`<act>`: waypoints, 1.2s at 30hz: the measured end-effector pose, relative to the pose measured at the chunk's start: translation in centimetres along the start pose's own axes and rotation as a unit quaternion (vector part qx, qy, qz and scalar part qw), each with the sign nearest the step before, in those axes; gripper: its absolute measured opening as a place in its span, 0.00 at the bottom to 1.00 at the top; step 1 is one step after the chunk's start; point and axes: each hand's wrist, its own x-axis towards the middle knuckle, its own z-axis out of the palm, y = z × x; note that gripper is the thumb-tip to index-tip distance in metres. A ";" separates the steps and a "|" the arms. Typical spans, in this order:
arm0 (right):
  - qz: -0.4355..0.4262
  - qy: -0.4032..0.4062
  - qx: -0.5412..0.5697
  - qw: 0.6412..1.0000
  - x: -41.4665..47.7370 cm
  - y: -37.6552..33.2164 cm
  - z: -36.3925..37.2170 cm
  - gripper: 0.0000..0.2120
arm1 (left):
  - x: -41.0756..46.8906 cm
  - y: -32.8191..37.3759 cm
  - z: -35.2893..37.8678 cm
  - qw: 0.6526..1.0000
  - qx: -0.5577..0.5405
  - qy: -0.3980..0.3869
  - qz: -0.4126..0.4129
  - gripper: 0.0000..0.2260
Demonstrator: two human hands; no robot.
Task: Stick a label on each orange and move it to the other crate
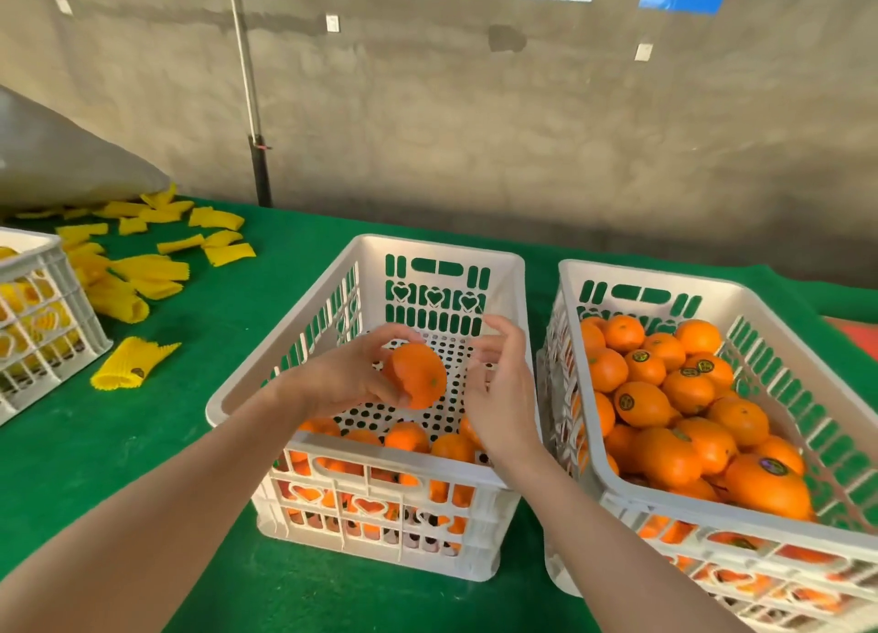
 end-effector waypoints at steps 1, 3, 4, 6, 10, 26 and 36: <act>0.010 0.011 0.031 0.999 0.0 -0.2 -0.3 0.20 | -0.4 0.2 0.3 0.999 -0.028 0.006 0.017 0.31; 0.050 0.026 0.109 0.992 0.0 -0.7 -1.1 0.16 | -1.1 0.5 1.0 0.996 -0.083 0.016 0.039 0.32; 0.075 0.027 0.153 0.985 -0.2 -1.0 -1.6 0.15 | -1.5 0.6 1.4 0.992 -0.114 0.018 0.049 0.32; 0.092 0.013 0.227 0.969 -1.0 -1.8 -2.7 0.15 | -2.3 0.7 2.7 0.978 -0.196 0.010 0.064 0.30; 0.043 -0.029 0.254 0.966 -3.7 -3.0 -5.8 0.10 | -3.4 1.2 6.3 0.942 -0.334 -0.019 0.034 0.36; 0.064 0.023 0.136 0.988 -8.6 -3.0 -14.8 0.05 | -3.7 2.0 18.7 0.916 -0.400 -0.026 0.004 0.24; -0.036 0.077 0.042 0.996 -10.3 -1.4 -16.9 0.05 | -4.1 1.9 22.1 0.909 -0.415 -0.038 0.000 0.23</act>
